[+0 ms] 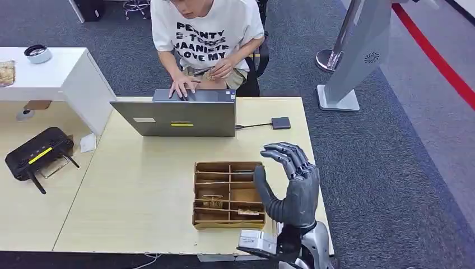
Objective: Pass the card to the sensor for recognition and then transmit it.
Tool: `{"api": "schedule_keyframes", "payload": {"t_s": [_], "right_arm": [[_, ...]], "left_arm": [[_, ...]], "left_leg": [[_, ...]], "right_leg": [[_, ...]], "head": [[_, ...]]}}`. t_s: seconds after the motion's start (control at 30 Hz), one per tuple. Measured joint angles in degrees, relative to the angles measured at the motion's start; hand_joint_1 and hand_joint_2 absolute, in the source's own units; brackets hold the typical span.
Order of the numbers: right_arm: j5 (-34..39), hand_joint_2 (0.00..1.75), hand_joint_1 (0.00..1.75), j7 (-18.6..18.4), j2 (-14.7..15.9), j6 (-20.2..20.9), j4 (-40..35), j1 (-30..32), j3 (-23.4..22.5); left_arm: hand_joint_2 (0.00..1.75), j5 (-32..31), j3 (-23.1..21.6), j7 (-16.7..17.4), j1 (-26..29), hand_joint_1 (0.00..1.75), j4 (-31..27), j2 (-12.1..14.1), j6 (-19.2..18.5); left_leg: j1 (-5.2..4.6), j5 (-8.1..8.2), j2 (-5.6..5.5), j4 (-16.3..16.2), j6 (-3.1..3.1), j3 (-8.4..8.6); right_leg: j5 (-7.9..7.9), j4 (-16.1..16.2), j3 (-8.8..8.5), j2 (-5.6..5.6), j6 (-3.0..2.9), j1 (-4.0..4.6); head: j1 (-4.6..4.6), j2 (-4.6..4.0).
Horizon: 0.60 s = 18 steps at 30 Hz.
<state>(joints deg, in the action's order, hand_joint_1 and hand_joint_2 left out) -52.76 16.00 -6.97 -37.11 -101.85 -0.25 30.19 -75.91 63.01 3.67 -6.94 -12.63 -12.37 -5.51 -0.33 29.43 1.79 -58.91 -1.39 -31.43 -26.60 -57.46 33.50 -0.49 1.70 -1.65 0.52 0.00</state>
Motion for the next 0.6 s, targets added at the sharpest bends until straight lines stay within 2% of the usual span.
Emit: {"api": "schedule_keyframes", "payload": {"t_s": [0.3, 0.37, 0.6], "right_arm": [[-1.2, 1.75, 1.73, -4.1, 2.6, 0.2, 0.7, 0.0, 3.3], [-2.1, 1.75, 1.45, -5.1, 3.0, 0.4, 1.1, -0.2, 3.8], [-5.6, 1.75, 1.38, -8.2, 4.0, 1.6, 4.7, -2.2, 6.0]], "left_arm": [[0.00, 0.8, 0.3, -0.3, 0.1, 0.00, 0.0, 0.0, 0.2], [0.00, 0.9, 0.3, -0.3, 0.1, 0.00, 0.0, 0.0, 0.2], [0.00, 1.2, 0.4, -0.3, 0.1, 0.00, 0.0, 0.1, 0.2]], "left_leg": [[0.01, 0.00, 0.00, 0.0, 0.00, -0.01], [0.01, 0.00, 0.00, 0.0, 0.00, -0.02], [0.01, 0.00, 0.00, 0.0, 0.00, -0.01]], "right_leg": [[0.00, 0.0, 0.00, 0.00, 0.00, 0.00], [0.00, 0.0, 0.00, 0.00, 0.00, 0.00], [0.00, 0.0, 0.00, 0.00, 0.00, 0.00]], "head": [[0.00, 0.00], [0.02, 0.00], [0.00, 0.00]]}}
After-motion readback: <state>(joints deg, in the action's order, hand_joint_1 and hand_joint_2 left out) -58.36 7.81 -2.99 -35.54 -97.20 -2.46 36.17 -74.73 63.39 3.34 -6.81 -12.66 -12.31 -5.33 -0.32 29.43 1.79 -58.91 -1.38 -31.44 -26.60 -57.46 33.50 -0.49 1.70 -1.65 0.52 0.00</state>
